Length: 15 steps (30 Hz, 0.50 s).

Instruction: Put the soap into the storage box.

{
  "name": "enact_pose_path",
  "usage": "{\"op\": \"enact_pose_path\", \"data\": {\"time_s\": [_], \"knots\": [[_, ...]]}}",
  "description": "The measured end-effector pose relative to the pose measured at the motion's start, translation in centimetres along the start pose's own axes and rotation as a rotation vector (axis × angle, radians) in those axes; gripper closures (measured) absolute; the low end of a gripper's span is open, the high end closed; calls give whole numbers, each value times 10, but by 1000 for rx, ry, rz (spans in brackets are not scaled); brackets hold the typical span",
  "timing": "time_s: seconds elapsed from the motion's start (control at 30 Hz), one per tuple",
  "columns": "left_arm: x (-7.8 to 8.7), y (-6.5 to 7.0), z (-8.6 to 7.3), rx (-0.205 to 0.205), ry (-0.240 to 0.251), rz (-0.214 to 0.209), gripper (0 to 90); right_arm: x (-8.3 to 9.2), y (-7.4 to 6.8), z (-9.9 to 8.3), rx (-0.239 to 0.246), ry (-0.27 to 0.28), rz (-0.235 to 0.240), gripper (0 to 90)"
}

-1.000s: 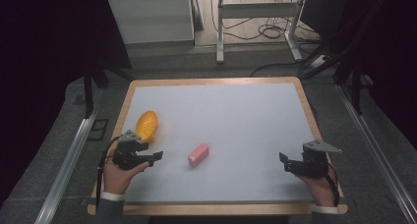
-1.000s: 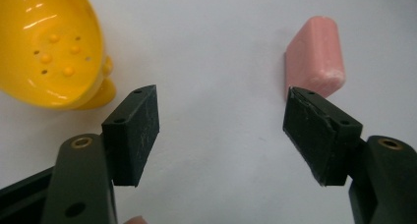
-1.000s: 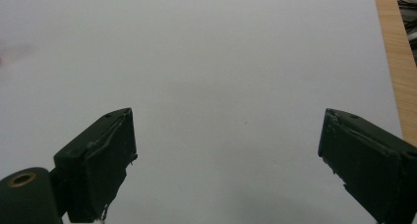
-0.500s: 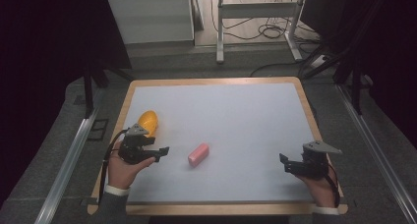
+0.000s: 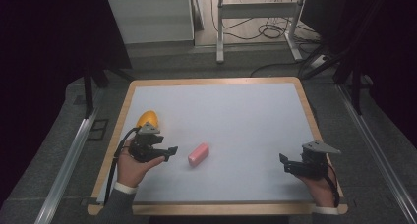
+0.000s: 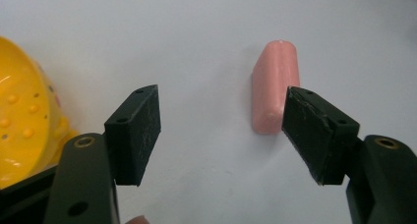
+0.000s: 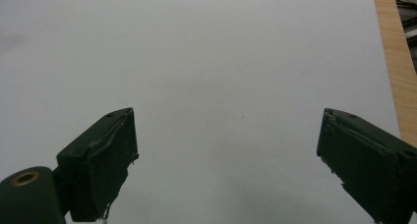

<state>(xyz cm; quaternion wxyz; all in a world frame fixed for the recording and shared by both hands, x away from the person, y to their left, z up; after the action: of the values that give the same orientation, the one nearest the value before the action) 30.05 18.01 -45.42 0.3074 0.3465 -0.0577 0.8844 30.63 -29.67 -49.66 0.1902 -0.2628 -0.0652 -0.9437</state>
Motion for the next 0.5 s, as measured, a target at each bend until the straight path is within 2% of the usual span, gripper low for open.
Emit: {"op": "enact_pose_path", "data": {"time_s": [0.5], "knots": [[-17, 13, 8, -36, -44, -27, 310, -2, -2, -1, 8, -10, 0, 80]]}}
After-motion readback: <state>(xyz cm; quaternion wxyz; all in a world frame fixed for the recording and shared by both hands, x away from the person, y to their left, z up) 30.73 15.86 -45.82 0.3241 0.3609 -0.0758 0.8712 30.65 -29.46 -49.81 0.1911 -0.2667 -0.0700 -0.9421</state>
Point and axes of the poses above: each handheld gripper's, and its own axes: x roughly backward along the jaws, z roughly out of its top, y roughly to its right, the point moved 1 cm from there along -x, roughly forward along the jaws, and after that the axes turned 5 degrees about y, right-handed, at the moved point
